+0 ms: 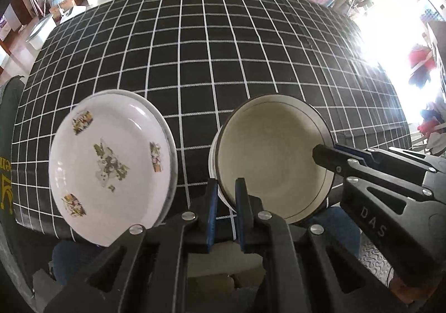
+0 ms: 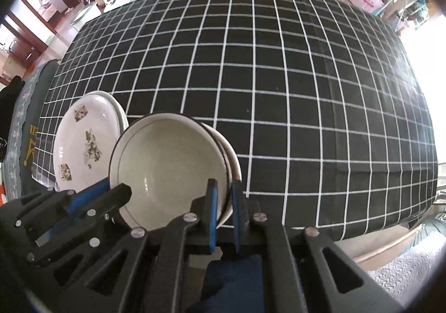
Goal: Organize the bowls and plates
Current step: 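Nest the pink-floral bowl into the cream bowl and open both grippers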
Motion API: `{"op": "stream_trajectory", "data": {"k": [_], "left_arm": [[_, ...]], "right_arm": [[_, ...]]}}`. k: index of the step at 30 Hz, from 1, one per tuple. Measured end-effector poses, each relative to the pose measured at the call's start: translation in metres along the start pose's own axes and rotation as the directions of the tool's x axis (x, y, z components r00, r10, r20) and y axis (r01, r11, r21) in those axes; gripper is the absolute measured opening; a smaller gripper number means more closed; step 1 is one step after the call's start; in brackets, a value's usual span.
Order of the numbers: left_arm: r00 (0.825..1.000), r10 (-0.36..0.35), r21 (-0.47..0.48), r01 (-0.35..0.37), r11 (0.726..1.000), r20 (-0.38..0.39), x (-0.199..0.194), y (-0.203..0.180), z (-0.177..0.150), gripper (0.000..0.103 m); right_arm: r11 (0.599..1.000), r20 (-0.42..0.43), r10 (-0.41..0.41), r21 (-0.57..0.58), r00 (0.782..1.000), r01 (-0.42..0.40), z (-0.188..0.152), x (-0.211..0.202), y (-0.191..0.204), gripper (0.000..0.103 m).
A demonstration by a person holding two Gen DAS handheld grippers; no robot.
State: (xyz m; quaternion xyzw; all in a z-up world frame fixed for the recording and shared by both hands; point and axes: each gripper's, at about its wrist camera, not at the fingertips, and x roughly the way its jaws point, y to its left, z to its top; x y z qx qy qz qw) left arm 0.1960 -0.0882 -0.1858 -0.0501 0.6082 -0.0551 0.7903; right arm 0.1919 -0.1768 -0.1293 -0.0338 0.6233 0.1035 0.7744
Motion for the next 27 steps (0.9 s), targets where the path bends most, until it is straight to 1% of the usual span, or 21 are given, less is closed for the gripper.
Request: {"op": "stream_trajectory", "data": {"k": [7, 14, 18, 23, 27], "left_arm": [[1.0, 0.005, 0.012, -0.005, 1.0, 0.001, 0.005, -0.001, 0.0, 0.011], [1.0, -0.004, 0.002, 0.004, 1.0, 0.004, 0.004, -0.002, -0.001, 0.011], [1.0, 0.006, 0.02, -0.007, 1.0, 0.014, 0.0, -0.006, -0.002, 0.011], [1.0, -0.009, 0.022, 0.008, 1.0, 0.03, -0.008, -0.005, -0.003, 0.011], [0.998, -0.022, 0.037, 0.02, 0.999, 0.053, -0.021, -0.005, -0.006, 0.02]], "right_arm": [[1.0, -0.013, -0.005, -0.002, 1.0, 0.005, 0.0, 0.004, 0.0, 0.016], [1.0, -0.011, -0.013, -0.013, 1.0, 0.013, -0.001, 0.004, 0.002, 0.016], [1.0, 0.002, -0.02, -0.018, 1.0, 0.02, -0.002, 0.0, 0.002, 0.016], [1.0, 0.036, -0.019, -0.011, 0.999, 0.019, -0.002, -0.01, -0.005, 0.017], [1.0, 0.075, -0.025, -0.002, 0.997, 0.025, -0.003, -0.02, -0.011, 0.022]]}}
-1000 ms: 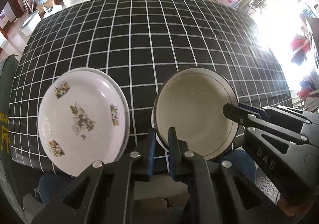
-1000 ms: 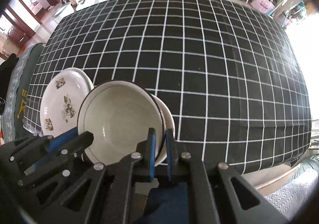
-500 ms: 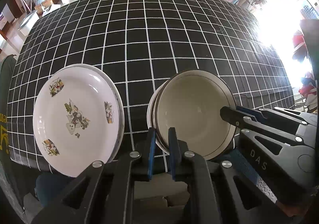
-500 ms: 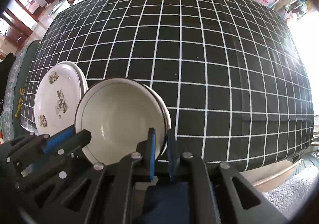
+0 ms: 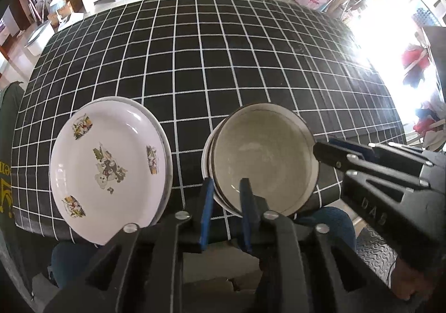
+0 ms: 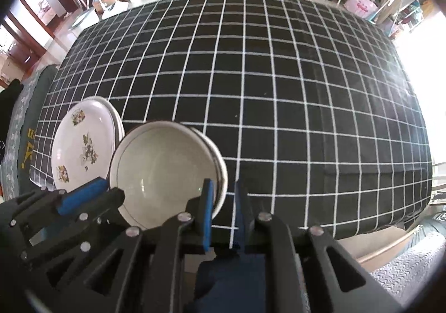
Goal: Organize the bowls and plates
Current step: 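Nest the pink-floral bowl into the cream bowl and open both grippers, then close both grippers on the rim of the three-bowl stack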
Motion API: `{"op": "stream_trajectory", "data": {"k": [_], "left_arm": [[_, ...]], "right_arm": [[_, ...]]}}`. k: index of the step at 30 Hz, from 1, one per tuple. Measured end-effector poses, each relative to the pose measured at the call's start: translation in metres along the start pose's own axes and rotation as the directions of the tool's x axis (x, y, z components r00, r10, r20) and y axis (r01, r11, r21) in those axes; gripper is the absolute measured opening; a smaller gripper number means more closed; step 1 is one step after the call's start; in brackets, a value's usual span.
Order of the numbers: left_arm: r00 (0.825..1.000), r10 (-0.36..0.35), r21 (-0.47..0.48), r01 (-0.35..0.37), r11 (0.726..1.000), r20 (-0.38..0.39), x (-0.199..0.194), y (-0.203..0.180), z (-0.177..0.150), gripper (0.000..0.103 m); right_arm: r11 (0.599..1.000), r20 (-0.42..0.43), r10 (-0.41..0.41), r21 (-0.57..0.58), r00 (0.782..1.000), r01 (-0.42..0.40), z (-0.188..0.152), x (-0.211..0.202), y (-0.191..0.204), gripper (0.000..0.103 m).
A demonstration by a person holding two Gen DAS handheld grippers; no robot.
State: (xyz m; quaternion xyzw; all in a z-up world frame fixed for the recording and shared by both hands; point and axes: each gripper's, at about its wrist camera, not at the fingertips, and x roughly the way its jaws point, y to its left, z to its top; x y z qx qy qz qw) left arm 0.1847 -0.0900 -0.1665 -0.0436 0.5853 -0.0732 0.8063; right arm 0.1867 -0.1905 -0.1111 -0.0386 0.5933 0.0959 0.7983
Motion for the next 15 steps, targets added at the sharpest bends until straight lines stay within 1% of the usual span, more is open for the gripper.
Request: {"op": "stream_trajectory", "data": {"k": [1, 3, 5, 6, 7, 8, 10, 12, 15], "left_arm": [[1.0, 0.001, 0.005, -0.001, 1.0, 0.007, -0.003, -0.001, -0.001, 0.021], [1.0, 0.006, 0.023, -0.007, 1.0, 0.029, -0.013, -0.003, -0.003, 0.027], [0.999, 0.012, 0.034, -0.014, 0.999, 0.048, -0.022, -0.004, -0.005, 0.029], [0.998, 0.009, 0.036, -0.011, 0.999, 0.056, -0.028, -0.005, -0.006, 0.03], [0.998, 0.004, 0.037, -0.006, 0.999, 0.067, -0.033, -0.006, -0.008, 0.032], [0.996, -0.004, 0.04, 0.001, 0.999, 0.086, -0.041, -0.005, -0.01, 0.036], [0.993, -0.009, 0.049, 0.003, 0.999, 0.116, -0.051, -0.004, -0.012, 0.04], [0.989, -0.013, 0.052, 0.006, 0.999, 0.145, -0.061, -0.001, -0.014, 0.046], [0.984, -0.031, 0.052, 0.023, 0.998, 0.173, -0.072, 0.006, -0.017, 0.051]], "right_arm": [[1.0, 0.009, 0.001, -0.001, 1.0, -0.001, 0.0, -0.003, -0.001, 0.025], [1.0, 0.035, 0.0, -0.007, 0.999, 0.0, -0.002, -0.011, -0.002, 0.029], [1.0, 0.067, -0.01, -0.019, 0.998, 0.011, -0.003, -0.019, -0.002, 0.04], [1.0, 0.086, -0.011, -0.024, 0.996, 0.014, -0.005, -0.024, -0.001, 0.043], [1.0, 0.103, -0.005, -0.026, 0.995, 0.008, -0.006, -0.029, -0.001, 0.048], [1.0, 0.116, 0.005, -0.025, 0.993, -0.002, -0.008, -0.033, -0.001, 0.052], [0.999, 0.132, 0.025, -0.029, 0.991, -0.021, -0.01, -0.039, 0.0, 0.056], [0.998, 0.142, 0.047, -0.043, 0.989, -0.041, -0.013, -0.043, 0.003, 0.057], [0.997, 0.163, 0.066, -0.048, 0.984, -0.059, -0.018, -0.046, 0.007, 0.06]]}}
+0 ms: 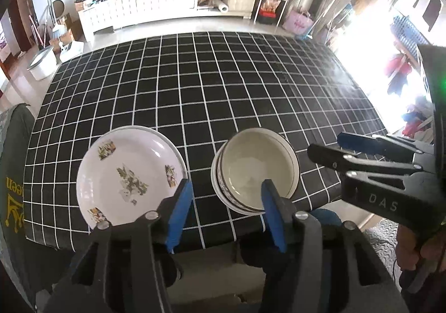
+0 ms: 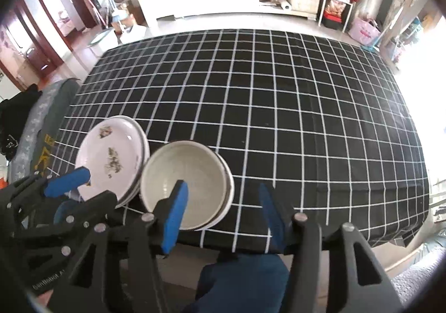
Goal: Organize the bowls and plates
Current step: 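Close both grippers on the rim of the three-bowl stack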
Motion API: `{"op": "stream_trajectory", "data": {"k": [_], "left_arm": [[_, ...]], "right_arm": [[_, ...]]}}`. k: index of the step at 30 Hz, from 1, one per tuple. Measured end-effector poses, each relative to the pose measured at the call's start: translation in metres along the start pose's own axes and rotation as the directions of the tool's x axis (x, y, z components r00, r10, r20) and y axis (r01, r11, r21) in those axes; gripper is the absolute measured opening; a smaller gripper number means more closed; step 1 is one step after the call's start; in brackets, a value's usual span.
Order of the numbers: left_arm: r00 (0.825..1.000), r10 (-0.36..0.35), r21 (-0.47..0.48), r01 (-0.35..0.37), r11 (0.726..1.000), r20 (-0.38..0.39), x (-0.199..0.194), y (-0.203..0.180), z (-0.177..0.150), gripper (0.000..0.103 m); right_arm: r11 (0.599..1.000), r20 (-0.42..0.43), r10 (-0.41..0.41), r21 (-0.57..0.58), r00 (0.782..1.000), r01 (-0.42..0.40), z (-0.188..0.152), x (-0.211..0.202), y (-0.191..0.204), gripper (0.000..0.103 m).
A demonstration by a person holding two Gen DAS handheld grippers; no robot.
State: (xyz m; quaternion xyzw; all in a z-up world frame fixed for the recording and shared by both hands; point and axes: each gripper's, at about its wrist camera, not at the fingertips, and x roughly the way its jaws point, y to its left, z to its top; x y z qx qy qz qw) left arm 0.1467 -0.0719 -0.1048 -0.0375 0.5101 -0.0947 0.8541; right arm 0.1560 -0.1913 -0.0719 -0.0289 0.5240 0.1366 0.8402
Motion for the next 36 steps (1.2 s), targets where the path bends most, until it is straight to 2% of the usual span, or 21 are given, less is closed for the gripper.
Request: {"op": "stream_trajectory", "data": {"k": [5, 10, 17, 23, 31, 33, 36], "left_arm": [[0.998, -0.028, -0.012, 0.029, 0.999, 0.061, -0.014, 0.013, -0.003, 0.058], [0.998, 0.003, 0.074, -0.007, 0.997, 0.063, -0.006, 0.014, -0.01, 0.059], [0.995, -0.097, 0.044, 0.098, 0.994, -0.029, 0.034, 0.025, -0.01, 0.059], [0.986, -0.144, 0.013, 0.145, 0.989, -0.081, 0.064, 0.033, -0.005, 0.059], [0.965, -0.194, 0.076, 0.21, 0.975, -0.175, 0.102, 0.027, 0.003, 0.059], [0.958, -0.21, 0.067, 0.227, 0.972, -0.196, 0.111, 0.027, 0.005, 0.059], [0.945, -0.236, 0.056, 0.254, 0.965, -0.227, 0.123, 0.03, 0.005, 0.059]], "right_arm": [[0.999, 0.031, 0.027, 0.045, 0.999, -0.028, -0.007, 0.001, -0.002, 0.066], [0.991, 0.051, 0.04, 0.126, 0.998, -0.046, -0.014, 0.008, -0.009, 0.069], [0.981, 0.025, 0.05, 0.187, 0.998, -0.053, -0.018, 0.035, -0.014, 0.071], [0.963, -0.019, 0.091, 0.255, 0.996, -0.084, -0.02, 0.062, -0.024, 0.073], [0.945, -0.028, 0.126, 0.307, 0.992, -0.111, -0.021, 0.084, -0.033, 0.089], [0.947, -0.034, 0.11, 0.308, 0.993, -0.094, -0.022, 0.088, -0.032, 0.09], [0.94, -0.059, 0.132, 0.325, 0.989, -0.106, -0.024, 0.094, -0.033, 0.09]]}}
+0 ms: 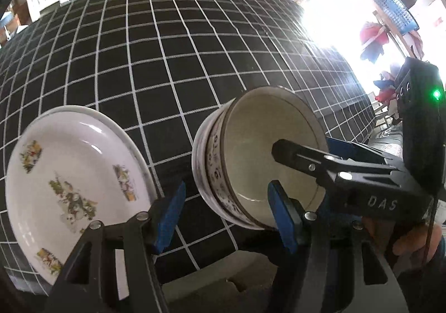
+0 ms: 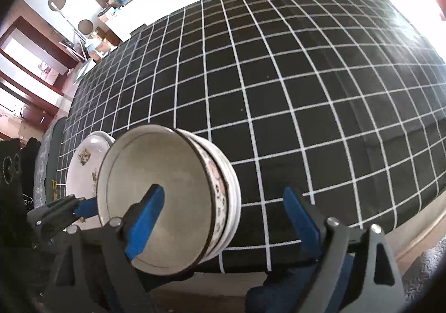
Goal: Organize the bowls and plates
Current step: 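Close both grippers on the rim of the three-bowl stack, then lift the bowl stack with both grippers and tilt it toward the plates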
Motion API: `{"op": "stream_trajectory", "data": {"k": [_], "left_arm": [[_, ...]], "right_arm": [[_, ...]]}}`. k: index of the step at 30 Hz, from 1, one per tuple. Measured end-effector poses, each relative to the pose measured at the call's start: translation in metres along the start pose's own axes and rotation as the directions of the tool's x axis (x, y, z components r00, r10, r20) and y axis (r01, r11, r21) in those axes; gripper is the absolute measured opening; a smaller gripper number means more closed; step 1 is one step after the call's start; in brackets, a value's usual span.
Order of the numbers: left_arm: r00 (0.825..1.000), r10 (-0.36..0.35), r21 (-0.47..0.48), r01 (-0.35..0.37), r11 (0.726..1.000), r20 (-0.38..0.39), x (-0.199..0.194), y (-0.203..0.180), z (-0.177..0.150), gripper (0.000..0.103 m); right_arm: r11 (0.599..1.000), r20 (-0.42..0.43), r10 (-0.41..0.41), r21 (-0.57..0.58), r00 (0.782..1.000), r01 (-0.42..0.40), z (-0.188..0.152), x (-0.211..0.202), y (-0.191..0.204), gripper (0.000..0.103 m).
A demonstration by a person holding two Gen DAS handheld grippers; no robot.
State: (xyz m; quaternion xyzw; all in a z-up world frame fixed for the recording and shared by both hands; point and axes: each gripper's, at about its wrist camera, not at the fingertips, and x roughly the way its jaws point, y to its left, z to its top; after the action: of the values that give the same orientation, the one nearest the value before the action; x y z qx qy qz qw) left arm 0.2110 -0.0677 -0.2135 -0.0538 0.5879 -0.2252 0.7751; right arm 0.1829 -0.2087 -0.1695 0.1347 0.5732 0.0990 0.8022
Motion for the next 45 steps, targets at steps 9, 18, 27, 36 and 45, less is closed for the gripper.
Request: {"op": "stream_trajectory", "data": {"k": [9, 18, 27, 36, 45], "left_arm": [[0.999, -0.025, 0.015, 0.025, 1.0, -0.036, 0.015, 0.009, 0.006, 0.059], [0.996, -0.048, 0.034, 0.05, 0.998, -0.073, 0.031, 0.017, 0.005, 0.059], [0.995, -0.056, 0.031, 0.059, 0.998, -0.079, 0.044, 0.021, 0.008, 0.061], [0.996, -0.054, 0.03, 0.056, 0.998, -0.072, 0.055, 0.014, 0.013, 0.065], [0.998, -0.046, -0.003, 0.045, 0.999, -0.051, 0.055, 0.007, 0.011, 0.066]], "right_arm": [[1.0, -0.049, -0.003, 0.007, 0.999, 0.003, 0.004, 0.014, -0.004, 0.09], [0.995, -0.1, 0.079, 0.062, 0.992, -0.073, -0.001, 0.019, -0.022, 0.089], [0.984, -0.121, 0.154, 0.113, 0.981, -0.141, -0.002, 0.022, -0.03, 0.086], [0.977, -0.096, 0.16, 0.155, 0.982, -0.144, -0.007, 0.016, -0.037, 0.073], [0.974, -0.101, 0.156, 0.182, 0.983, -0.136, -0.007, 0.014, -0.043, 0.073]]}}
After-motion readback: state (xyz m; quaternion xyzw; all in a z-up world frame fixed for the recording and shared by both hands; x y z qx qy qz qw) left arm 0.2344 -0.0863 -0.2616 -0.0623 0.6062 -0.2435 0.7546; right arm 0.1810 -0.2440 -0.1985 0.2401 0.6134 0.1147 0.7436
